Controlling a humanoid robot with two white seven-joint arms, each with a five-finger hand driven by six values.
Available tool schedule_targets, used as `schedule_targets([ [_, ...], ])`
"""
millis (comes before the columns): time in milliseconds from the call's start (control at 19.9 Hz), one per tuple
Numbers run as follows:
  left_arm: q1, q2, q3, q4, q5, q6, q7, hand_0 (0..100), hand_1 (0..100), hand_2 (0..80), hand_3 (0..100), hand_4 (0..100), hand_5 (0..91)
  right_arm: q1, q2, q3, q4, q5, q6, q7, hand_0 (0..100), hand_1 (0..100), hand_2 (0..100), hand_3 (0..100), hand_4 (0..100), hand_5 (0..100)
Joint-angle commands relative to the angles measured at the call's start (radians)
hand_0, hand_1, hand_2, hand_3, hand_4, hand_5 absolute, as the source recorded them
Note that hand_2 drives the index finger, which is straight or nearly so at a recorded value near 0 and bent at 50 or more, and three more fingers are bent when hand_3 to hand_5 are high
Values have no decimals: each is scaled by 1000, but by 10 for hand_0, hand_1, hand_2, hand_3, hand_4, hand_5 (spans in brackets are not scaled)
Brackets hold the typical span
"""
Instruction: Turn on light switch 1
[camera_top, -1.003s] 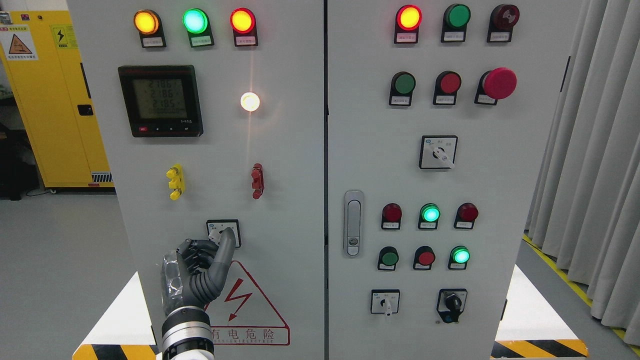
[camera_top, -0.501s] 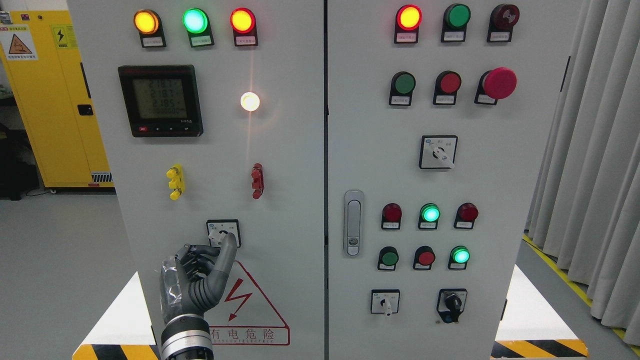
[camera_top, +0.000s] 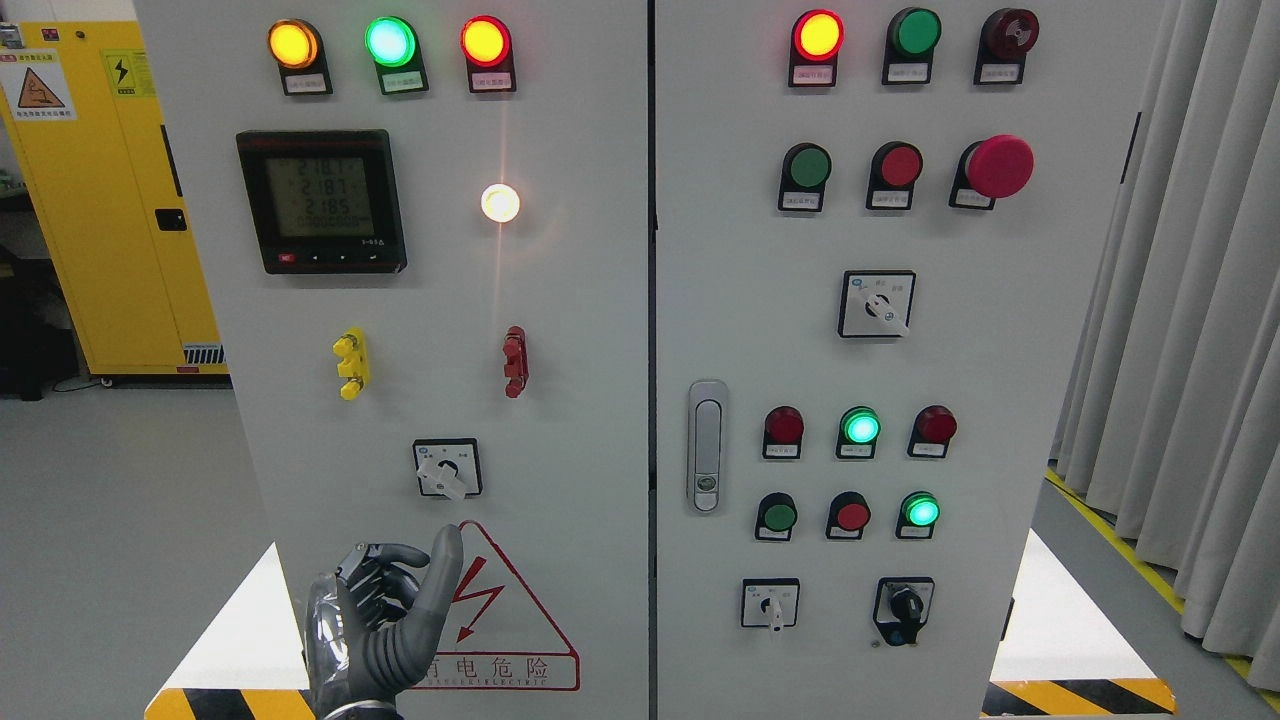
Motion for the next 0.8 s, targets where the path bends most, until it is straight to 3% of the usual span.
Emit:
schedule_targets([
  [0,230,40,22,11,70,-135,-30,16,465,648,937,913,805,0,0,0,0,-29,1,0,0,500,40,0,0,0],
  [150,340,66,53,89,107,-249,-39,8,432,641,934,937,804,0,0,0,0,-29,1,0,0,500,40,0,0,0],
  [201,370,74,67,132,130,-298,-43,3,426,635,892,942,806,0,0,0,0,-29,1,0,0,500,40,0,0,0],
  [301,408,90,100,237,171,-399,-74,0,423,631,886,952,812,0,0,0,0,-29,1,0,0,500,40,0,0,0],
  [451,443,106,139,453,185,-535,-120,0,409,598,841,936,783,0,0,0,0,-29,1,0,0,500,40,0,0,0],
  [602,448,109,157,711,243,-646,-221,0,406,565,802,900,724,0,0,0,0,-29,1,0,0,500,40,0,0,0],
  [752,448,107,153,1045,257,-678,-316,0,403,506,720,827,611,0,0,0,0,-29,1,0,0,500,40,0,0,0],
])
